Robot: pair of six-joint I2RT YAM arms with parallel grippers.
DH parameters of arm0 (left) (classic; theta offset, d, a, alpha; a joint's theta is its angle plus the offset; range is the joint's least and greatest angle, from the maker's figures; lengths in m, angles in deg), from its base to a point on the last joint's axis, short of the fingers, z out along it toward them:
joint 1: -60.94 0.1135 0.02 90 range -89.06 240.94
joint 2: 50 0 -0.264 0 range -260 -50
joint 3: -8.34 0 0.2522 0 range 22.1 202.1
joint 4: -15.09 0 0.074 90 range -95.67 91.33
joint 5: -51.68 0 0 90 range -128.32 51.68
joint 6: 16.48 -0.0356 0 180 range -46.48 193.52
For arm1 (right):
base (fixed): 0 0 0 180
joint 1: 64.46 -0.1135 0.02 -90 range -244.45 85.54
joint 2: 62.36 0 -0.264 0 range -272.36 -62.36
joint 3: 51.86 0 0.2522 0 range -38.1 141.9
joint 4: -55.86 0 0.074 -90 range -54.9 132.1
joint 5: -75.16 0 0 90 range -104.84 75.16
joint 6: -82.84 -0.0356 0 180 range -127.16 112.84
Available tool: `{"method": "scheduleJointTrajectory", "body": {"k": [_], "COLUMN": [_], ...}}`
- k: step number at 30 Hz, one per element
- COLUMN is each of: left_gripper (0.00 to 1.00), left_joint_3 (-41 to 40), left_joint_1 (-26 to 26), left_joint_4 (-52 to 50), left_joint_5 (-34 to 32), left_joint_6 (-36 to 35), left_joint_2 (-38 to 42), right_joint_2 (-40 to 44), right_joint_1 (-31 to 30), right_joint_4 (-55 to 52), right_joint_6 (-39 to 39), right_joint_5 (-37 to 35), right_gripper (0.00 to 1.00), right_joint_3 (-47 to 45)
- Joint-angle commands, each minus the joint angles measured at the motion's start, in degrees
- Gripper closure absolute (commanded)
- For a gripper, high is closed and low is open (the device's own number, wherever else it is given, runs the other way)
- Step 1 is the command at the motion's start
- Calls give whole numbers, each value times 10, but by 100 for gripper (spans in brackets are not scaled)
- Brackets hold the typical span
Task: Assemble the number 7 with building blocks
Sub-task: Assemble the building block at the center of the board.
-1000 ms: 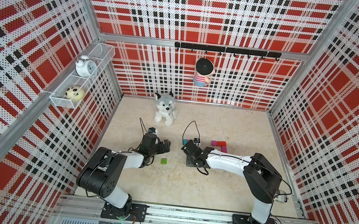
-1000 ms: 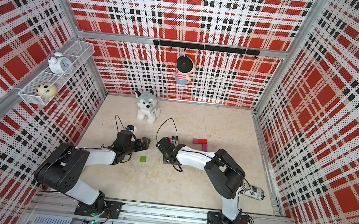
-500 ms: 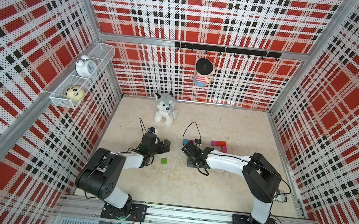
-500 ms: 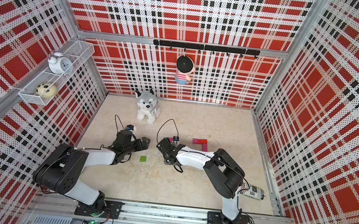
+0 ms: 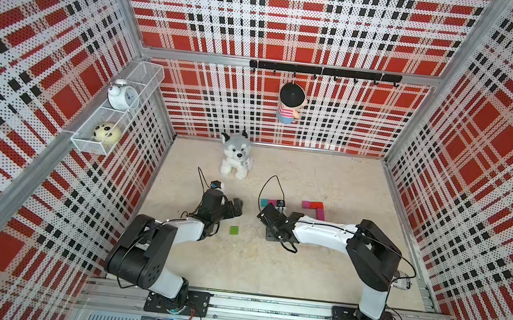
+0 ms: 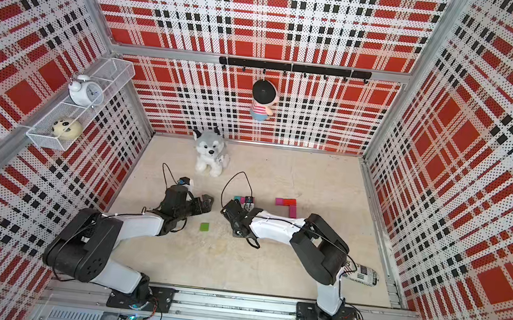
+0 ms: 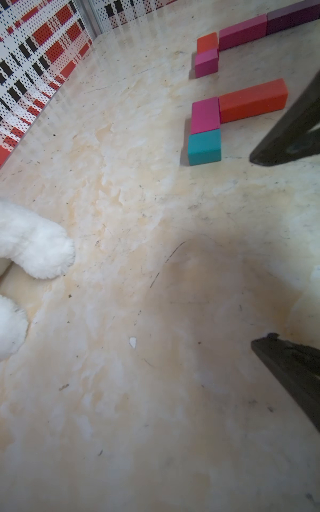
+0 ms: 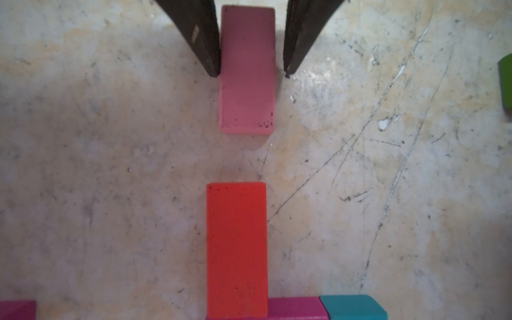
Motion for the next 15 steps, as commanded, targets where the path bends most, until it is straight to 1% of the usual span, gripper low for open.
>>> {"method": "scheduleJointTrajectory", "body": {"k": [1,8,12,15], "left_gripper": [2,2,2,2], "left_joint_3": [-3,-3,-2,-1], "left_joint_1": [-3,-3,-2,-3], "left_joint_4": [-4,-5,-5,-5], "left_joint_5": [-5,-7,-8,-7], "left_joint_6": [-7,-7,-6,-5], "left_joint_2": [10,11,10,7], "right_joint_2": [-12,-25,-25,-30], "right_joint_1": [-1,7,14,18], "right_joint_4": [-19,-22,-23,-24], "right_joint_6": [-3,3,-3,-1], "right_joint_5": [-17,-13,-20,-18], "right_gripper": [60,64,70,71], "right_joint_3": [11,14,14,23]}}
